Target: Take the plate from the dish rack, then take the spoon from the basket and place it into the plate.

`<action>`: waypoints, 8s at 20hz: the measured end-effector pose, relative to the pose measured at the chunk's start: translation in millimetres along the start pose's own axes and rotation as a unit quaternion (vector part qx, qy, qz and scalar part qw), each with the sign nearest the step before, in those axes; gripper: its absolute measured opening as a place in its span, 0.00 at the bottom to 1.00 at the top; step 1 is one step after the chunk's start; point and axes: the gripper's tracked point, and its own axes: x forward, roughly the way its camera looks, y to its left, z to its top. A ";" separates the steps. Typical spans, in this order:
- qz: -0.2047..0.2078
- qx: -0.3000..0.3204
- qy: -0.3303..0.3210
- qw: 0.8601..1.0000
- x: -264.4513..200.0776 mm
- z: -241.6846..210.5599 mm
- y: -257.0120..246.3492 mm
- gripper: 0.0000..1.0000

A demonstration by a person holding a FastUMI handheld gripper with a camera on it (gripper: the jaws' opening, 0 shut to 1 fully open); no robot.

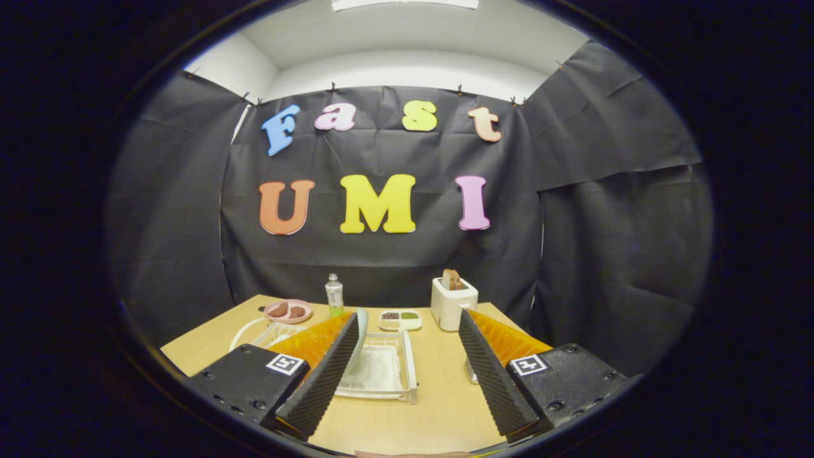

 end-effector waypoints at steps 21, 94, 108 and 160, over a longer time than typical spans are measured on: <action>0.086 0.023 0.328 0.941 179.3 -17.4 65.3 0.90; 0.091 0.134 0.377 0.912 10.4 -230.9 44.5 0.21; 0.072 0.135 0.360 0.920 27.3 -258.5 17.2 0.33; 0.018 0.029 0.135 0.990 290.5 -104.3 -176.6 0.16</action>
